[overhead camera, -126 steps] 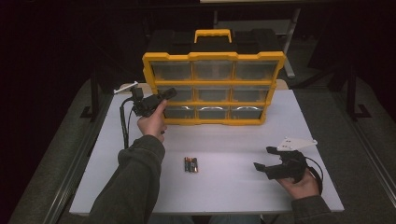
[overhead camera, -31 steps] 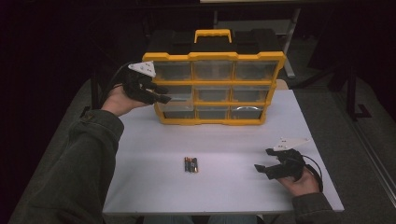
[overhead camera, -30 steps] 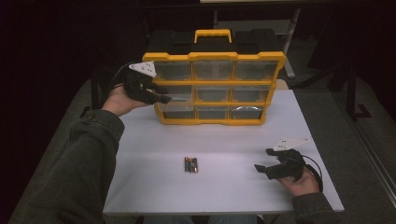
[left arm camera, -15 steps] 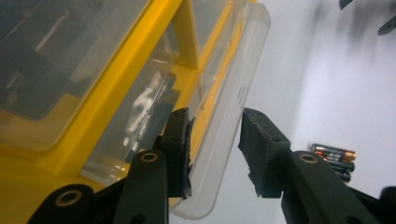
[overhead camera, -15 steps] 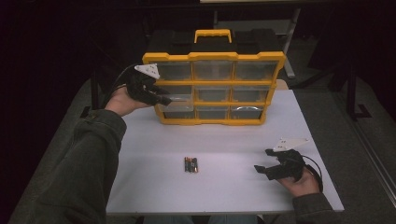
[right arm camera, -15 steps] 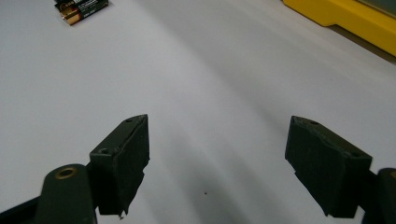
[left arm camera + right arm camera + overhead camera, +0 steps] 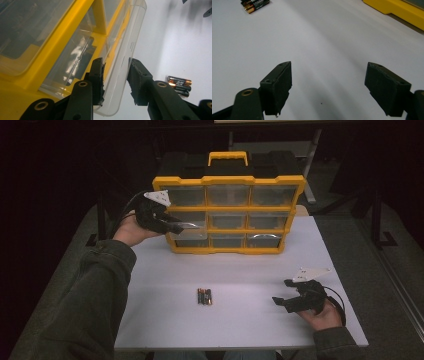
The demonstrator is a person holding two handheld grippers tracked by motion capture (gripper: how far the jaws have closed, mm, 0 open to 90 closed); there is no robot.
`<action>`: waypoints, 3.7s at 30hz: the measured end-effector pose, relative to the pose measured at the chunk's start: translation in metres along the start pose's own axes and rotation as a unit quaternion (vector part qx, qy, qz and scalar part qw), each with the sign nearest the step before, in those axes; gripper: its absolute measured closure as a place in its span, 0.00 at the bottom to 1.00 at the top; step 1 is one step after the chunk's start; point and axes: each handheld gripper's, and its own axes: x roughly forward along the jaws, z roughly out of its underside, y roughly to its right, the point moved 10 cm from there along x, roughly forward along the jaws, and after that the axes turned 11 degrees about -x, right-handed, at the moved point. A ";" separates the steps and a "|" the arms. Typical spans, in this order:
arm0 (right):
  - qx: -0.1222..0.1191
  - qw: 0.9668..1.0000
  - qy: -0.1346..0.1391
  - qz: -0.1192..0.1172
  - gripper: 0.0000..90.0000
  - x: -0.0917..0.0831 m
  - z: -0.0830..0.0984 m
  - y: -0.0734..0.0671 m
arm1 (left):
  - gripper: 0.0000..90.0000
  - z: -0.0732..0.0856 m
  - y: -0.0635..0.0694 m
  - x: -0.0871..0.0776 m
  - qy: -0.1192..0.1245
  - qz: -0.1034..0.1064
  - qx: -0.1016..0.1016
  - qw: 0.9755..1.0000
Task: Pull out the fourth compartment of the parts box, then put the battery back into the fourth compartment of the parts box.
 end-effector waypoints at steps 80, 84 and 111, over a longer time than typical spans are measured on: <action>0.001 1.000 0.001 -0.010 0.22 0.006 -0.005 -0.007 | 0.53 0.035 0.052 -0.066 0.105 0.022 -0.023 0.994; 0.008 1.000 0.003 -0.009 0.22 0.005 -0.004 -0.006 | 0.51 0.047 0.056 -0.069 0.109 0.015 -0.034 0.993; 0.023 1.000 0.000 -0.017 0.23 0.009 -0.008 -0.011 | 0.43 0.110 0.071 -0.056 0.127 -0.006 -0.103 0.987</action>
